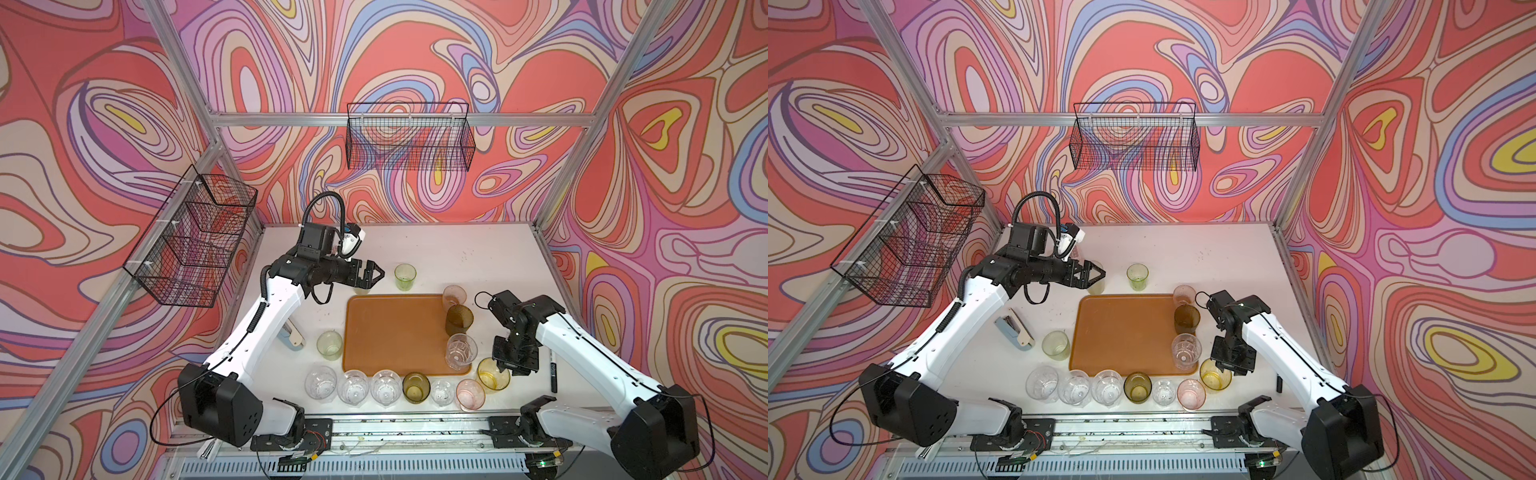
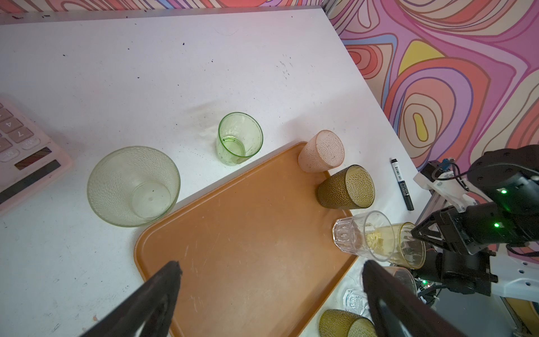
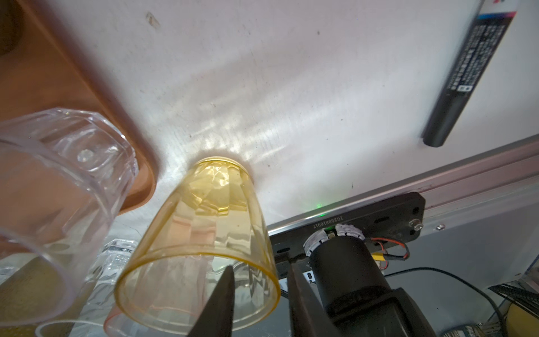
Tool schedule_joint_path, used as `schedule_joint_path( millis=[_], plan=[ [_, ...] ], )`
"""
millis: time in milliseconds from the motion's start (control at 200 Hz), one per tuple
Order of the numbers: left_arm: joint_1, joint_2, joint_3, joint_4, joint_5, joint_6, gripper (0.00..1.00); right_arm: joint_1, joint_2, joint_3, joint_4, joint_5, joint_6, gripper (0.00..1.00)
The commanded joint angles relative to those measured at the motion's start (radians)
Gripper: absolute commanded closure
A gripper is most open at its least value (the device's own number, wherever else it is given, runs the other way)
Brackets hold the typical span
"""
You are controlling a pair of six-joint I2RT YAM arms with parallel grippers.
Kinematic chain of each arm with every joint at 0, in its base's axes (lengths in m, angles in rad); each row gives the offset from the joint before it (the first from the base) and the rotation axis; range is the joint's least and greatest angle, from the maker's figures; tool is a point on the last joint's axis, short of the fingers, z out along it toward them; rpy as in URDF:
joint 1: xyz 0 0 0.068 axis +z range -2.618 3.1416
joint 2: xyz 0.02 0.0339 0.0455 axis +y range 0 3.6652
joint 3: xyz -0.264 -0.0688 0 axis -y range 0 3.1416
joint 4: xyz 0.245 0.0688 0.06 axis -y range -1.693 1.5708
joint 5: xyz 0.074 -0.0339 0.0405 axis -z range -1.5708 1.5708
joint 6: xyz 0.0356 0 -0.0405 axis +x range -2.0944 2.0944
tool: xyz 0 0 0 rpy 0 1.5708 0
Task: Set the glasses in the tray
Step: 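Close the right gripper on the rim of the yellow glass, then lift the yellow glass and carry it over the tray's far corner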
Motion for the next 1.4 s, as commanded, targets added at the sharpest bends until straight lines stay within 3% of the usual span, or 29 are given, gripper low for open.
schedule_joint_path(
  millis=[0, 841, 1392],
  plan=[
    [-0.007, -0.011, 0.03, -0.021, 0.001, 0.016, 0.0, -0.01, 0.014, -0.01, 0.012, -0.011, -0.025, 0.69],
    [-0.007, -0.02, 0.029, -0.021, -0.009, 0.02, 0.0, -0.014, 0.03, -0.001, -0.008, 0.009, -0.027, 1.0],
    [-0.007, -0.023, 0.029, -0.019, -0.009, 0.019, 0.0, -0.014, 0.0, 0.123, -0.102, 0.119, -0.032, 1.0]
  ],
)
